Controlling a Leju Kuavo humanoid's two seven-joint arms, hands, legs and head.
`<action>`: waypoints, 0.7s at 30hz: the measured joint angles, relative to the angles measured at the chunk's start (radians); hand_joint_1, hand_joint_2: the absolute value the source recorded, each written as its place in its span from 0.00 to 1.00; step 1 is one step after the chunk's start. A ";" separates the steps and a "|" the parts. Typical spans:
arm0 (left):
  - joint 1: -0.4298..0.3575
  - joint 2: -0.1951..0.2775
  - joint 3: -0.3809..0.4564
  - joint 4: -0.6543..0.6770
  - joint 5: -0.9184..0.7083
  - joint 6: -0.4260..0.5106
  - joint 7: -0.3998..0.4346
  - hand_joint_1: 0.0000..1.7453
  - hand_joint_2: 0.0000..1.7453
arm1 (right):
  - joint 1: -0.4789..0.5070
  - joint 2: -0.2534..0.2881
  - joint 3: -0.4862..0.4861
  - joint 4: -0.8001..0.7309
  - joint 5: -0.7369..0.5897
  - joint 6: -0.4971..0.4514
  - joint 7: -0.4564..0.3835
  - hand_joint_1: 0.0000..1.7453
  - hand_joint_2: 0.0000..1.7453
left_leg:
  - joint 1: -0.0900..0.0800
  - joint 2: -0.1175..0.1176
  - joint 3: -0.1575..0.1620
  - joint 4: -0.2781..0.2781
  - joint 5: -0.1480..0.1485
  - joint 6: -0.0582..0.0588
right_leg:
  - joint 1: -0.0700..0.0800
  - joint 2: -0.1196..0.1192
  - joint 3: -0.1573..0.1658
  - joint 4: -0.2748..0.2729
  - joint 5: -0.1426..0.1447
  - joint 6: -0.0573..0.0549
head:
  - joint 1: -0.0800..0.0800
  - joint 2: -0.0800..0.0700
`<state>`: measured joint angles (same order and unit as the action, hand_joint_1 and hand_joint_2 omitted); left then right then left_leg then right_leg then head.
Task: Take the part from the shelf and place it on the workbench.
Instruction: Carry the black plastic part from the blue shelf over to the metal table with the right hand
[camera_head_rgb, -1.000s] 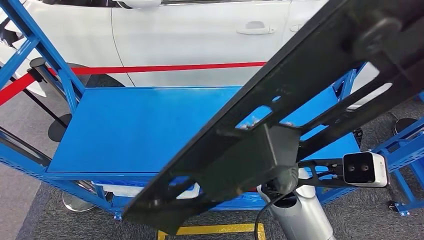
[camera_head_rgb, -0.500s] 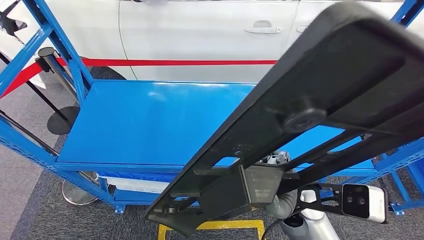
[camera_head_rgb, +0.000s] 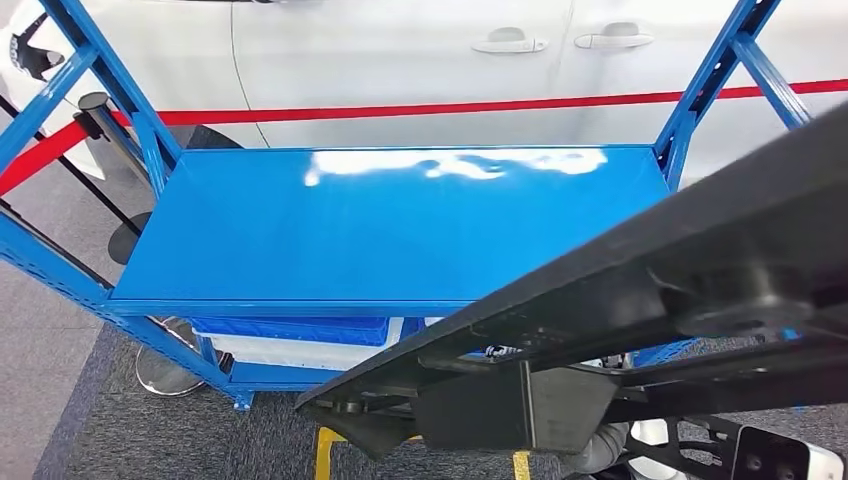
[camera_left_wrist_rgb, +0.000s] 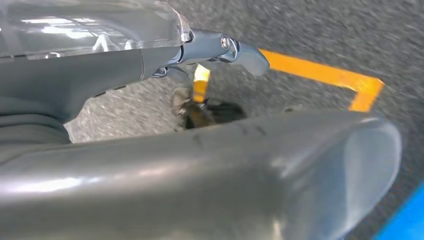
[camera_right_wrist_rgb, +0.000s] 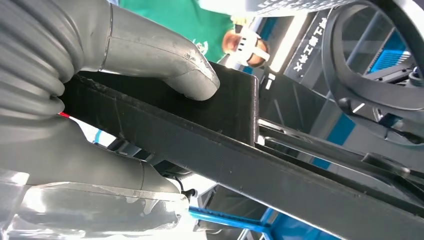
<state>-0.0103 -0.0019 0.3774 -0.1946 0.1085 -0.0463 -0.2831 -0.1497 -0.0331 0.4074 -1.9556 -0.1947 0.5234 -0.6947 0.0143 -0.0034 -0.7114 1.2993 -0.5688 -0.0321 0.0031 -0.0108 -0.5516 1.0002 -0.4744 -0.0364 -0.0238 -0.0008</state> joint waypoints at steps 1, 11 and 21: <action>0.000 0.001 0.000 0.000 -0.004 0.002 0.002 0.00 0.00 | 0.005 0.000 -0.001 -0.009 0.000 -0.004 0.000 0.98 1.00 | -0.001 0.000 0.025 -0.010 0.022 0.003 | 0.003 0.000 -0.013 0.005 0.006 0.000 | 0.000 0.000; -0.006 0.019 -0.009 0.000 -0.045 0.001 0.011 0.00 0.00 | 0.032 -0.023 -0.009 -0.078 0.008 -0.075 0.000 0.98 1.00 | -0.009 0.008 0.206 -0.324 0.092 0.060 | 0.003 0.006 -0.081 0.090 -0.033 0.041 | 0.001 0.000; -0.010 0.023 -0.020 0.000 -0.069 -0.001 0.008 0.00 0.00 | 0.062 -0.068 -0.011 -0.092 0.014 -0.048 0.000 0.98 1.00 | 0.000 0.010 0.080 -0.274 0.165 0.025 | -0.030 0.014 0.076 0.030 -0.072 0.073 | 0.001 0.000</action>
<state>-0.0199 0.0214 0.3571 -0.1946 0.0396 -0.0477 -0.2752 -0.0880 -0.1015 0.3968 -2.0476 -0.1802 0.4753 -0.6947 0.0142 0.0066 -0.6318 1.0257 -0.4041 -0.0069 -0.0272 0.0034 -0.4761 1.0298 -0.5464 0.0366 -0.0224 -0.0008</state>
